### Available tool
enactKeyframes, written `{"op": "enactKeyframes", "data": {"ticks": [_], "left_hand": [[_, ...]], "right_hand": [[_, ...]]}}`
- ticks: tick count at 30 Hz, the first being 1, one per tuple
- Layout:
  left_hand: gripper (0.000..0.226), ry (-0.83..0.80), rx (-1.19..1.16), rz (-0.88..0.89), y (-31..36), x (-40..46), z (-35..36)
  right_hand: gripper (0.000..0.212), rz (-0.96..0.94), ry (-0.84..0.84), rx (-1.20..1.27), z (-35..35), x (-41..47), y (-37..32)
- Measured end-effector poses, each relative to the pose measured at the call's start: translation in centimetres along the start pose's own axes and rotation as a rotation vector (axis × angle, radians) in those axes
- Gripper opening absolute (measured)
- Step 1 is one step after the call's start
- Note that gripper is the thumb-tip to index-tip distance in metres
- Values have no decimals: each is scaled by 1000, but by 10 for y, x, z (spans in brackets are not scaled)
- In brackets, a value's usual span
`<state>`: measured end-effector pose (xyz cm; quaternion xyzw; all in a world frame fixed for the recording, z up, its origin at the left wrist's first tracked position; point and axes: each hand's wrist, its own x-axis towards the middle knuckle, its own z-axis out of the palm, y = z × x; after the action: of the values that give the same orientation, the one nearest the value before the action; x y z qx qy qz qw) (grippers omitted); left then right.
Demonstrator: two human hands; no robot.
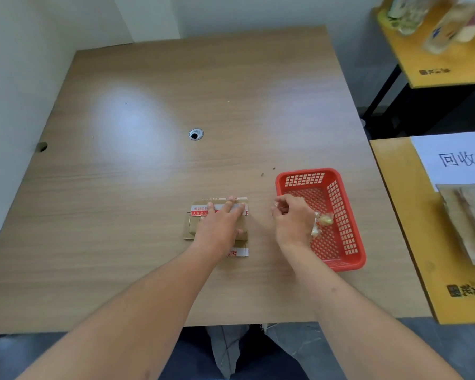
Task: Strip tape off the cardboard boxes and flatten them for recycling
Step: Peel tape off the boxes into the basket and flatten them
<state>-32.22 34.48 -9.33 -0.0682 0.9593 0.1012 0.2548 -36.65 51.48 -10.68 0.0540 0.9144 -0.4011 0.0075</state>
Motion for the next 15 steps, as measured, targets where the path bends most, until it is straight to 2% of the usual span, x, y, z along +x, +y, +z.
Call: {"op": "enactKeyframes", "data": {"ticks": [3,8,13,15], "left_hand": [[75,105,4,21,19,-9,6],[60,237,-105,28,27,-19,9],[68,407,-79,-34,-7,-31,16],[76,400,-223,-131,-19,-39,19]], "right_hand": [[6,18,46,-142,-21,-1,20],[14,117,-56,-411,-30,-2,40],[15,105,-4,-359,-32,-13,34],[16,32,69,-326,-32,-17,29]]}}
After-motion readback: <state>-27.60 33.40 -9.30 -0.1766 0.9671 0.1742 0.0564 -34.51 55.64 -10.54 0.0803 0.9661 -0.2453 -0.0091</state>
